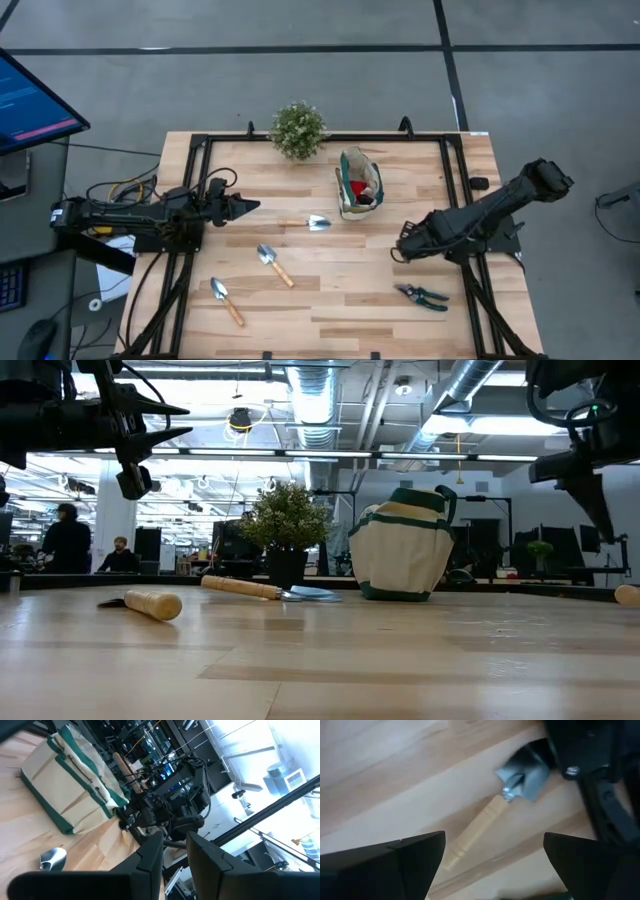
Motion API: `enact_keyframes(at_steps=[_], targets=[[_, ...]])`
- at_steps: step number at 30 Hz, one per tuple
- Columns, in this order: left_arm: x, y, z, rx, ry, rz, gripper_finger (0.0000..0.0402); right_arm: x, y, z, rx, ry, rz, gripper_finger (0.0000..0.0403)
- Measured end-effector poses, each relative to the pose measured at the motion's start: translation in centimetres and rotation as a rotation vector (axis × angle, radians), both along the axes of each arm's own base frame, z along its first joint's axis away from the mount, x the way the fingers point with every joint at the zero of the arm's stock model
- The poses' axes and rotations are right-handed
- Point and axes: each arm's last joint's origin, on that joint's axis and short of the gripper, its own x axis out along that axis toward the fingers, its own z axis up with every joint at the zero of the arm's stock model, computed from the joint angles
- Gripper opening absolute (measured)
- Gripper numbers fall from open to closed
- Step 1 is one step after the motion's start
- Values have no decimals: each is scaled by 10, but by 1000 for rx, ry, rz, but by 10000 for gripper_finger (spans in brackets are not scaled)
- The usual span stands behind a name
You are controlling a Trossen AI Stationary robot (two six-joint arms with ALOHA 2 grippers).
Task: Pick & Place Garden tools in Gardening bag
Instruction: Put the brown trowel into the white gardening bag
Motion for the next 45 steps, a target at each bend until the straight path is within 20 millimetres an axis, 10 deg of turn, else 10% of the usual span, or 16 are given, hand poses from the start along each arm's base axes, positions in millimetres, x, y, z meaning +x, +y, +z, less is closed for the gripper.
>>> enact_keyframes(at_steps=[28, 45], targets=[[0, 0, 1, 12, -13, -13, 85, -2, -27, -67, 124, -118, -150, 330], [0, 0, 1, 12, -13, -13, 85, 31, -52, -63, 92, -398, 370, 302]])
